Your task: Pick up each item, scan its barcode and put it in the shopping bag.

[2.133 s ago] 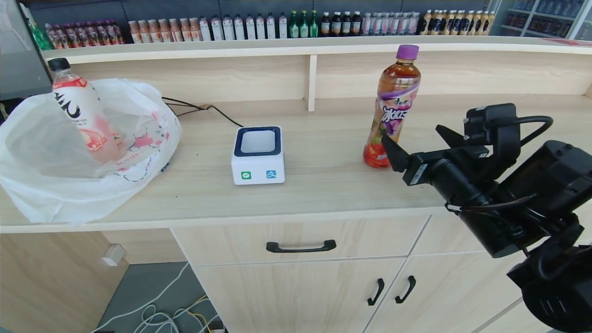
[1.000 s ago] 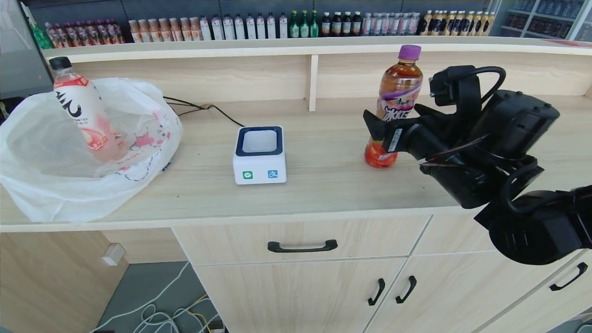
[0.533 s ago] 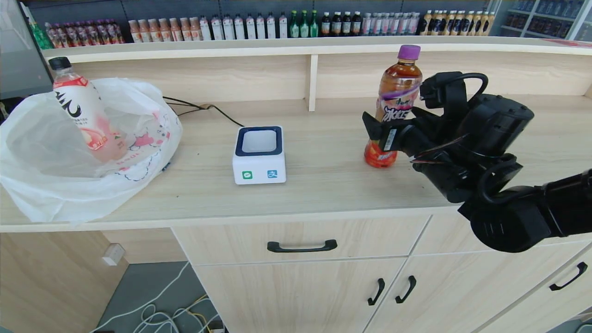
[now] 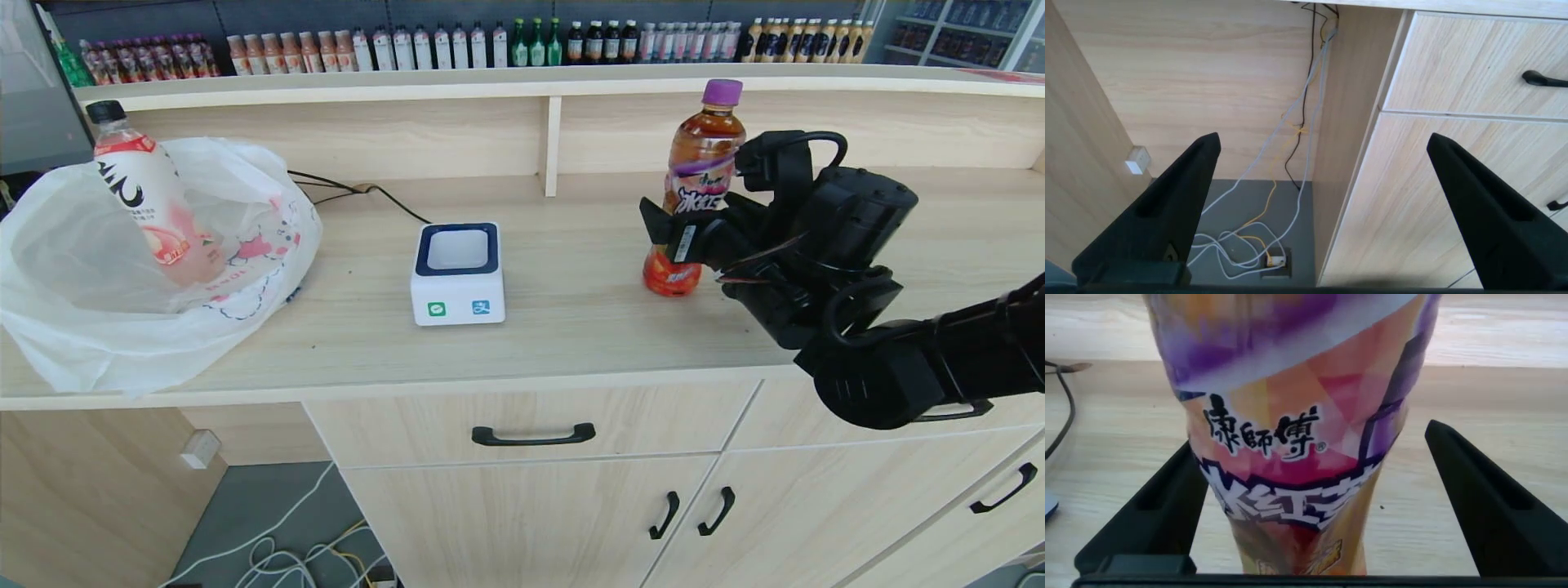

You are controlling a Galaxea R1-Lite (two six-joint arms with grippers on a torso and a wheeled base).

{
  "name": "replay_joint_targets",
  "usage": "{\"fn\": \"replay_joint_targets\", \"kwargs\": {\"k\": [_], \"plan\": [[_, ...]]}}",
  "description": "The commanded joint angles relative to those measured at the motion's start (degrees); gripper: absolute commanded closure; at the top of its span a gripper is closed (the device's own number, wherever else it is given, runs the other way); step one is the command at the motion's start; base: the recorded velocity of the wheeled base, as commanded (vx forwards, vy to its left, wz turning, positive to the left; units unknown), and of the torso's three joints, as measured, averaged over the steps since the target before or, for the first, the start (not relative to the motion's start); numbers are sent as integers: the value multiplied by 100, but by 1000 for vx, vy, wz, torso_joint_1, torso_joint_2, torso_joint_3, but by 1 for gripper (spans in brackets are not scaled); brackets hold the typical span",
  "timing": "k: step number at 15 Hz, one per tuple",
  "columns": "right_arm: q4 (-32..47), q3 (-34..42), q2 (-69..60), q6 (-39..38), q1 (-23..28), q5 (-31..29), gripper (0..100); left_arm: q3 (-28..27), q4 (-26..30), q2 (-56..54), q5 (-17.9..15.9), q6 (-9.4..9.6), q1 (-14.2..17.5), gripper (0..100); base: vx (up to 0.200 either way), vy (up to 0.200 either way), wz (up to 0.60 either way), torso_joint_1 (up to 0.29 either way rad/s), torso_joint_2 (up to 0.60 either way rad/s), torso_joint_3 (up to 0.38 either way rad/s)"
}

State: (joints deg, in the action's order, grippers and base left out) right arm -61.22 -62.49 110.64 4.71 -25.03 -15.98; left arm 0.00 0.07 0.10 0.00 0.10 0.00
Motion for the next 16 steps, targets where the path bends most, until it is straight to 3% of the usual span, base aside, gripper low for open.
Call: {"fn": "replay_joint_targets", "kwargs": {"k": [1,13,14,16], "plan": [[128,-202,45,-5,-2,-1,0,0,1,-1,0,-1,0,0,0,0,0,0,0,0],[330,-492,142,-101,7,-37,0,0,1,-1,0,-1,0,0,0,0,0,0,0,0],[330,-484,142,-101,15,-37,100,0,1,-1,0,-1,0,0,0,0,0,0,0,0],[330,-492,142,-101,15,-37,100,0,1,-1,0,-1,0,0,0,0,0,0,0,0]]}}
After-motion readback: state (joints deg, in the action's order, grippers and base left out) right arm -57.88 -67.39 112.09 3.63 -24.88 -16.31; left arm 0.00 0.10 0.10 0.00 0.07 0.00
